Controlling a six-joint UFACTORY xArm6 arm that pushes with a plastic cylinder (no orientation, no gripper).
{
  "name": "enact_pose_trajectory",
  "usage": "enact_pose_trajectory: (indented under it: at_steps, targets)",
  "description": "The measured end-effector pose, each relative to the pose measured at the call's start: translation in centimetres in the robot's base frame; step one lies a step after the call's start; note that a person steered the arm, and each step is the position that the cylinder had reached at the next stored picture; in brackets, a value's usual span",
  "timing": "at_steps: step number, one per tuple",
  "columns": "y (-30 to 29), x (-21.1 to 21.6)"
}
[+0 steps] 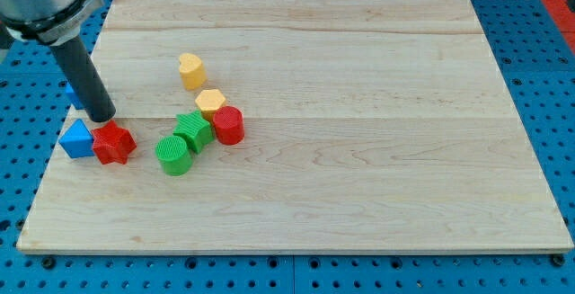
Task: Move the blue triangle to the bottom side of the red star
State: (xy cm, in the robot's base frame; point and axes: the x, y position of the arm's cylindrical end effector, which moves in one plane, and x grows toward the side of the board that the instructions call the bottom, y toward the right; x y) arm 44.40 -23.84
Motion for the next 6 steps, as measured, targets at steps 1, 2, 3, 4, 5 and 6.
enact_pose_trajectory:
  at_steps: [1,2,3,4,5,6]
  targets:
    - [-6.1,-0.4]
    - [-6.6,-0.3]
    - [-3.4,3.8]
    - [-0.3,7.5]
    - [4.4,7.1]
    - [6.1,4.0]
